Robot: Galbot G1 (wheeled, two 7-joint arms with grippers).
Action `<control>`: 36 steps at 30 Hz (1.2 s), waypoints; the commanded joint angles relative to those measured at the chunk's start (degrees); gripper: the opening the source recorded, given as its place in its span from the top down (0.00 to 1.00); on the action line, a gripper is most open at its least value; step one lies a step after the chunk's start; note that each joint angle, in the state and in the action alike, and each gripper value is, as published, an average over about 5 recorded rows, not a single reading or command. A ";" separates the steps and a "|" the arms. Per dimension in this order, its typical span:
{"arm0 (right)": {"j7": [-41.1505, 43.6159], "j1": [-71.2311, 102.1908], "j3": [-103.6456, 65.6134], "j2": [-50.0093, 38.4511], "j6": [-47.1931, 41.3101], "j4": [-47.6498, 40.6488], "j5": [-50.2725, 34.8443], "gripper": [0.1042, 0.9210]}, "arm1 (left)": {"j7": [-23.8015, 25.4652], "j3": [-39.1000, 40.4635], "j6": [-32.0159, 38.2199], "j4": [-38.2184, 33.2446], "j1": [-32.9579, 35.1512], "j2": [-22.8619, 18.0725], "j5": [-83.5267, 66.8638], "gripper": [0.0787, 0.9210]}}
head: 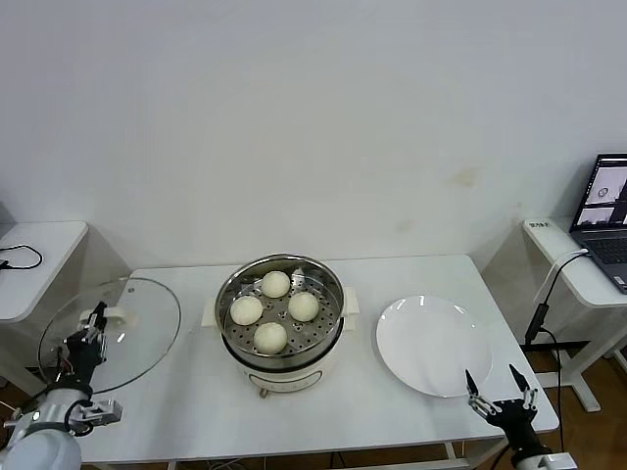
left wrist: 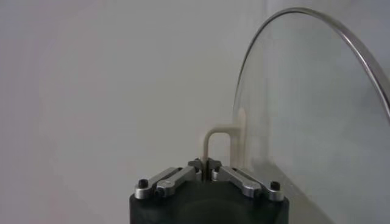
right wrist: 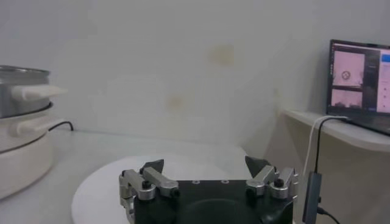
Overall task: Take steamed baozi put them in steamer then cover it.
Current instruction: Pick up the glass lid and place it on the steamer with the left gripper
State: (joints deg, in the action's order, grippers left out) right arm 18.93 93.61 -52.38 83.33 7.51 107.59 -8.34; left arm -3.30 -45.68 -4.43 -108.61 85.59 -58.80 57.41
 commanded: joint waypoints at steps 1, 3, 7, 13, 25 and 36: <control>-0.33 -0.27 0.48 0.14 0.39 -0.30 2.17 0.12 | 6.00 7.81 -7.21 -14.22 -1.73 3.86 -5.88 0.95; -0.53 -0.44 0.82 0.58 0.47 -0.38 3.08 0.12 | 6.01 10.89 -8.27 -14.15 -4.24 4.93 -6.72 0.95; -1.25 -0.62 2.03 1.57 0.34 -0.43 5.76 0.12 | 6.27 18.20 -11.20 -13.30 -10.14 6.20 -7.37 0.95; -2.52 -1.64 4.74 3.28 0.10 -0.93 11.22 0.12 | 8.22 29.23 -15.83 -9.76 -18.65 4.08 -3.49 0.95; -3.06 -2.46 7.00 4.75 0.37 -2.64 14.66 0.12 | 17.54 39.88 -21.59 -5.30 -28.38 -6.99 15.13 0.95; -3.02 -2.85 7.55 5.42 0.85 -4.26 16.21 0.12 | 22.78 44.00 -21.42 -4.01 -28.04 -18.02 27.17 0.95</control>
State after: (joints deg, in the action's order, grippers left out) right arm 16.07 90.94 -45.46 88.27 8.22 104.12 6.09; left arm 14.26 -7.87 -24.06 -113.75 60.49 -67.28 72.24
